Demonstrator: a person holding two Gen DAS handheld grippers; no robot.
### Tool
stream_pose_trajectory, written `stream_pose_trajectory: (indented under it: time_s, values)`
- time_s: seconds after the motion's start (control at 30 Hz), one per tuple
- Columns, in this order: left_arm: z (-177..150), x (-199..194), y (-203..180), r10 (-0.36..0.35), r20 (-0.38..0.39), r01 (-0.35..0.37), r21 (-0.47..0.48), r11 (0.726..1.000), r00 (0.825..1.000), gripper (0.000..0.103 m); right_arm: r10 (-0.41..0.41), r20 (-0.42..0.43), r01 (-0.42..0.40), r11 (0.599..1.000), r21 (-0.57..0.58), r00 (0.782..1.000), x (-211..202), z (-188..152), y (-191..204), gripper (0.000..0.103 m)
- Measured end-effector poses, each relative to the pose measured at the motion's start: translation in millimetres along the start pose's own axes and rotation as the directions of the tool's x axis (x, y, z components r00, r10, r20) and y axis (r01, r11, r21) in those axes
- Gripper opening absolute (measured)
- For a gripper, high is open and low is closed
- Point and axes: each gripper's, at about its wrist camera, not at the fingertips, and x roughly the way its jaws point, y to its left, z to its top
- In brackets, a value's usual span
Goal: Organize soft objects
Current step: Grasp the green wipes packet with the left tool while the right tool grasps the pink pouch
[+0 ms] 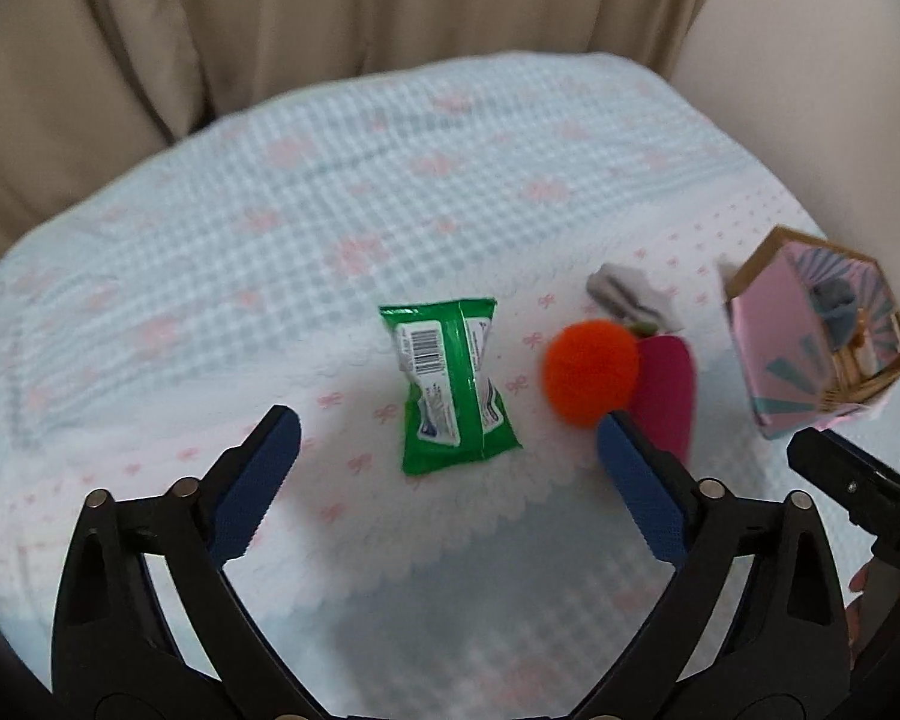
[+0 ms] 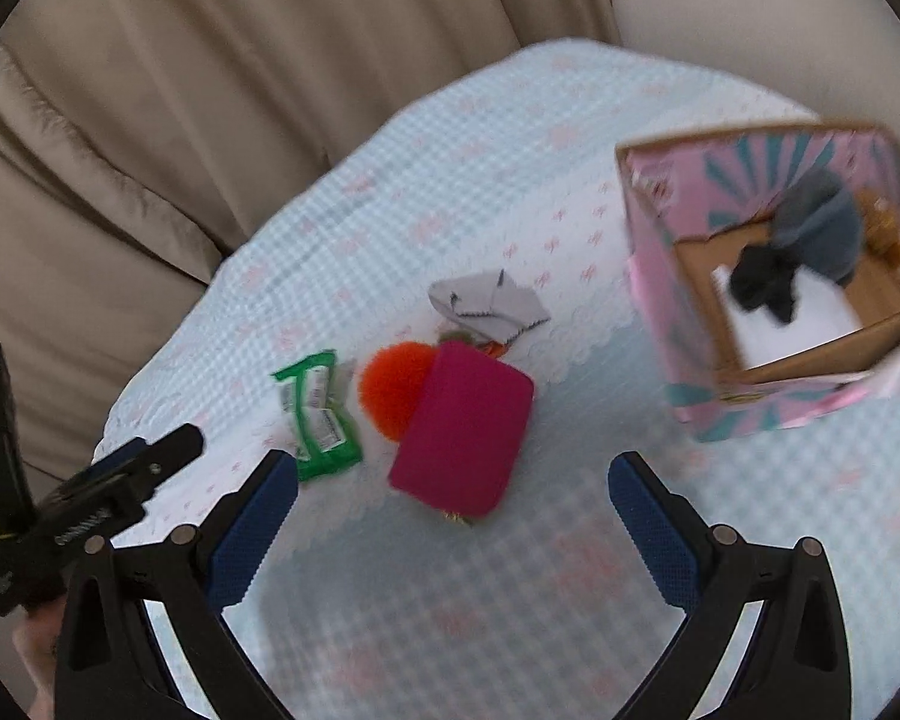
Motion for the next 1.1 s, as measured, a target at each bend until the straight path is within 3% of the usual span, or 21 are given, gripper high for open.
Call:
stream_pose_trajectory:
  time_s: [0.17,0.37,0.4,0.47,0.57,0.73,0.77,0.9,1.1]
  values:
    - [2,62,2,-0.015,-0.037,0.015,-0.004,1.0,0.999,0.091,0.011,-0.032,-0.009,0.999,0.05,0.999,56,3,-10,0.096]
    - [6,100,9,-0.026,-0.053,0.024,-0.026,0.999,0.998,0.085,0.03,-0.061,-0.024,0.995,0.097,0.998,96,0,-17,0.094]
    - [6,103,11,-0.025,-0.054,0.023,-0.027,0.999,0.998,0.084,0.041,-0.061,-0.034,0.994,0.107,0.997,100,-1,-19,0.09]
    - [6,112,13,-0.027,-0.063,0.025,-0.034,0.999,0.998,0.072,0.071,-0.072,-0.06,0.988,0.144,0.995,109,-2,-23,0.076]
    - [5,123,18,-0.058,-0.086,0.053,-0.063,0.997,0.995,0.056,0.097,-0.075,-0.079,0.973,0.216,0.992,118,-5,-30,0.071]
    - [4,125,16,-0.055,-0.087,0.05,-0.056,0.997,0.995,0.047,0.095,-0.064,-0.076,0.963,0.258,0.993,114,-6,-32,0.059]
    - [4,125,15,-0.062,-0.086,0.057,-0.053,0.997,0.994,0.041,0.092,-0.066,-0.072,0.963,0.26,0.994,113,-7,-33,0.056]
    - [4,119,14,-0.06,-0.079,0.057,-0.043,0.997,0.995,0.038,0.095,-0.068,-0.073,0.961,0.266,0.993,109,-7,-34,0.047]
    - [6,94,9,-0.056,-0.048,0.054,-0.032,0.998,0.997,0.037,0.073,-0.071,-0.054,0.969,0.241,0.995,96,-6,-33,0.044]
